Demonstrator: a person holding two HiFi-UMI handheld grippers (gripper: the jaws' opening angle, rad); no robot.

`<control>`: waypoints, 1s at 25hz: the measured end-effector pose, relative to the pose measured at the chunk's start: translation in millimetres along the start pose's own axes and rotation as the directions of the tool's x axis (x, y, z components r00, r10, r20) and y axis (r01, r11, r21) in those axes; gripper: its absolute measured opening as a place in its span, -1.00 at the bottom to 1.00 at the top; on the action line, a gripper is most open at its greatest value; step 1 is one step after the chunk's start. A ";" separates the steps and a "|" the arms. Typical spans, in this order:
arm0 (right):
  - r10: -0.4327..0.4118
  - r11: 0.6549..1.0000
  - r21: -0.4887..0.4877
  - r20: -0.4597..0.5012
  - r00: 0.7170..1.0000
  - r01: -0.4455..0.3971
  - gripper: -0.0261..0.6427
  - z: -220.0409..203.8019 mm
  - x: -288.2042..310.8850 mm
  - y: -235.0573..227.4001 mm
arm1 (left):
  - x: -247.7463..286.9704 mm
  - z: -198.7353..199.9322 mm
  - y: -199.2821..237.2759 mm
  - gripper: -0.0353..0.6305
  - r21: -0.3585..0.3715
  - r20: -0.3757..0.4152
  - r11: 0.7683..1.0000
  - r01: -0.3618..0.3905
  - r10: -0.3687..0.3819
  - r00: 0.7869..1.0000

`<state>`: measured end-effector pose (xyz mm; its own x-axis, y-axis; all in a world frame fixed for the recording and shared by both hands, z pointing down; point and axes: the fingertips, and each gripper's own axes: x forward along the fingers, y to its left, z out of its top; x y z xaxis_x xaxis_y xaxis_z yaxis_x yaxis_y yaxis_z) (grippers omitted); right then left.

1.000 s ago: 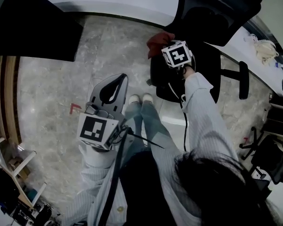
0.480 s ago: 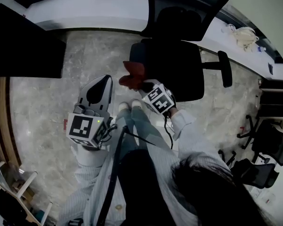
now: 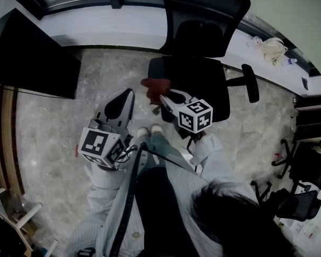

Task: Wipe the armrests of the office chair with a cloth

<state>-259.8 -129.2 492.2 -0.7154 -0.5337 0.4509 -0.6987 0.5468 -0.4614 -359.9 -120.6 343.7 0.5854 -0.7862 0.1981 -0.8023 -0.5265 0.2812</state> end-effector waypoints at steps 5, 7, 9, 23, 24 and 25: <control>0.094 0.995 -0.040 0.287 0.953 -0.086 -0.75 91.6 -66.5 61.7 | -13.5 35.0 -25.3 -0.88 -0.006 0.078 0.998 0.067 -0.066 0.995; 0.096 0.994 -0.084 0.350 0.932 -0.071 -0.75 115.9 -92.5 83.1 | -17.7 48.2 -33.3 -0.88 0.024 0.086 0.998 0.065 -0.067 0.994; 0.078 0.992 -0.120 0.397 0.915 -0.033 -0.75 132.7 -114.2 98.4 | -20.7 59.3 -38.1 -0.88 0.074 0.091 0.996 0.040 -0.047 0.995; 0.064 0.974 -0.222 0.448 0.892 0.042 -0.76 148.4 -158.6 125.0 | -30.5 66.2 -63.0 -0.88 0.143 0.112 0.990 0.019 -0.035 0.993; 0.066 0.974 -0.224 0.447 0.892 0.040 -0.76 148.6 -158.5 125.4 | -31.0 66.9 -62.9 -0.88 0.142 0.113 0.990 0.015 -0.031 0.993; 0.068 0.973 -0.226 0.446 0.892 0.039 -0.76 148.8 -158.4 125.5 | -31.3 67.0 -62.4 -0.88 0.141 0.114 0.990 0.011 -0.028 0.993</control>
<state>-234.2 -72.0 249.2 -0.6862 -0.7268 0.0302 -0.7077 0.6575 -0.2587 -336.0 -84.8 257.1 0.5903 -0.8030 0.0819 -0.8040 -0.5759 0.1479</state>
